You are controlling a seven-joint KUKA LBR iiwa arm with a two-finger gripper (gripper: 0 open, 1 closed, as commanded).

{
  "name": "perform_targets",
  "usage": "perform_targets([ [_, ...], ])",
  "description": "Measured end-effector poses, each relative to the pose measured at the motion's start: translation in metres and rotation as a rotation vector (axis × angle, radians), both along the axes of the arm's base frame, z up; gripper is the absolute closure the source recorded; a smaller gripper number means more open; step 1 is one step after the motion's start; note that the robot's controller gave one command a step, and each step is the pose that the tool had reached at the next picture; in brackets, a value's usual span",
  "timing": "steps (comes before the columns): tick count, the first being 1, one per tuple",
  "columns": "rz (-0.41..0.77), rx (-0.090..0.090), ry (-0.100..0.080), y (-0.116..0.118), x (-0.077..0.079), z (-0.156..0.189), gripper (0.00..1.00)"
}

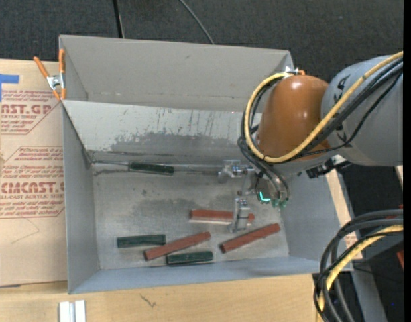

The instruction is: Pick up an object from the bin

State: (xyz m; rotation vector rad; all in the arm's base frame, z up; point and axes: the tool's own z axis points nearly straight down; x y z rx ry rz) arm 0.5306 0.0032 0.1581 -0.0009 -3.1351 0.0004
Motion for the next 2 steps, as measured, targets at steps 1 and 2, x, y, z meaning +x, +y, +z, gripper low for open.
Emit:
perform_targets([
  [1, 0.000, 0.000, -0.007, 0.0000, 0.0019, 0.0036, 0.00],
  [2, 0.000, 0.000, -0.009, -0.0001, 0.0016, 0.0029, 0.00],
])
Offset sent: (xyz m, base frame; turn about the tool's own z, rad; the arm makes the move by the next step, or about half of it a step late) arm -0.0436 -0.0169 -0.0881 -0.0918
